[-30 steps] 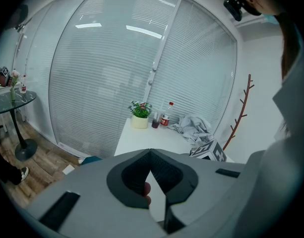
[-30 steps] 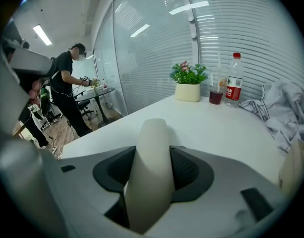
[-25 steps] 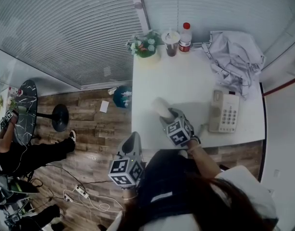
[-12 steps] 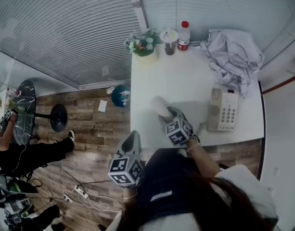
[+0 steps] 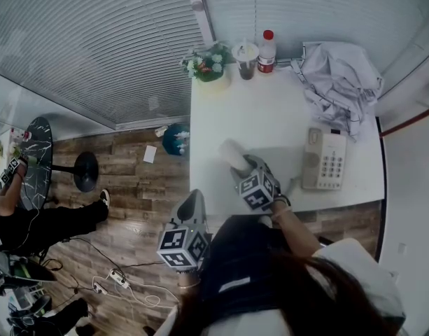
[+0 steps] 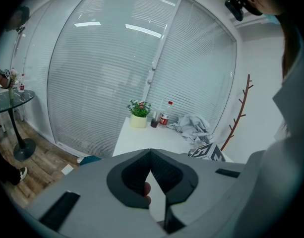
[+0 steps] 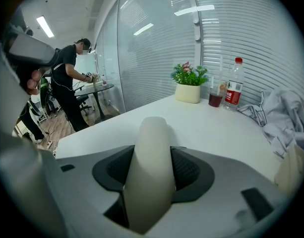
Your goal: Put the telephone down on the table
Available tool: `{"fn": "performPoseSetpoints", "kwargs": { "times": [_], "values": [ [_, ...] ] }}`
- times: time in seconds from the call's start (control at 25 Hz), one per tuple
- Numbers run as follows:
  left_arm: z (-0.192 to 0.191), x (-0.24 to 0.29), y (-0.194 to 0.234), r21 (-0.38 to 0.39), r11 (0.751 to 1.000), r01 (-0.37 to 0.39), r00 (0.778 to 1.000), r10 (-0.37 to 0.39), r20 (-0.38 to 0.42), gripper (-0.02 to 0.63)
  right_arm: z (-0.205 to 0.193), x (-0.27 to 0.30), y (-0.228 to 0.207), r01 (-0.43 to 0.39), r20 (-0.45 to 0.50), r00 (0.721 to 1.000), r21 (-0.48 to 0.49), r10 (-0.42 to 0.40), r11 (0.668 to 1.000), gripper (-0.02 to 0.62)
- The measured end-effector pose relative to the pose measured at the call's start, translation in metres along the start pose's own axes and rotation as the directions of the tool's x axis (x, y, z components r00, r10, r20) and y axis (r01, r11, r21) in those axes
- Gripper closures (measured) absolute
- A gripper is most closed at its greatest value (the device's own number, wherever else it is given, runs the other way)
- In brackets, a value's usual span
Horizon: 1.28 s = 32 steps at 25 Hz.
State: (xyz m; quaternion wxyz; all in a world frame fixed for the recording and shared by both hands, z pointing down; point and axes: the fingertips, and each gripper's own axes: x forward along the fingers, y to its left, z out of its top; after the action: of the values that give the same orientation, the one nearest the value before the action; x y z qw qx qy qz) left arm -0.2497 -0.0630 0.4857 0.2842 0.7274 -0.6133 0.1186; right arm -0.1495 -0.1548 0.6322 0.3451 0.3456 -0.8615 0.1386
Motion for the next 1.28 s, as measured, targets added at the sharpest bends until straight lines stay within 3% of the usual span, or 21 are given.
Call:
{"fn": "performPoseSetpoints", "kwargs": {
  "times": [1.28],
  "values": [
    [-0.005, -0.023, -0.029, 0.008, 1.000, -0.002, 0.999, 0.002, 0.038, 0.606, 0.002, -0.031, 0.001, 0.021, 0.047, 0.999, -0.061, -0.018, 0.998, 0.357]
  ]
}}
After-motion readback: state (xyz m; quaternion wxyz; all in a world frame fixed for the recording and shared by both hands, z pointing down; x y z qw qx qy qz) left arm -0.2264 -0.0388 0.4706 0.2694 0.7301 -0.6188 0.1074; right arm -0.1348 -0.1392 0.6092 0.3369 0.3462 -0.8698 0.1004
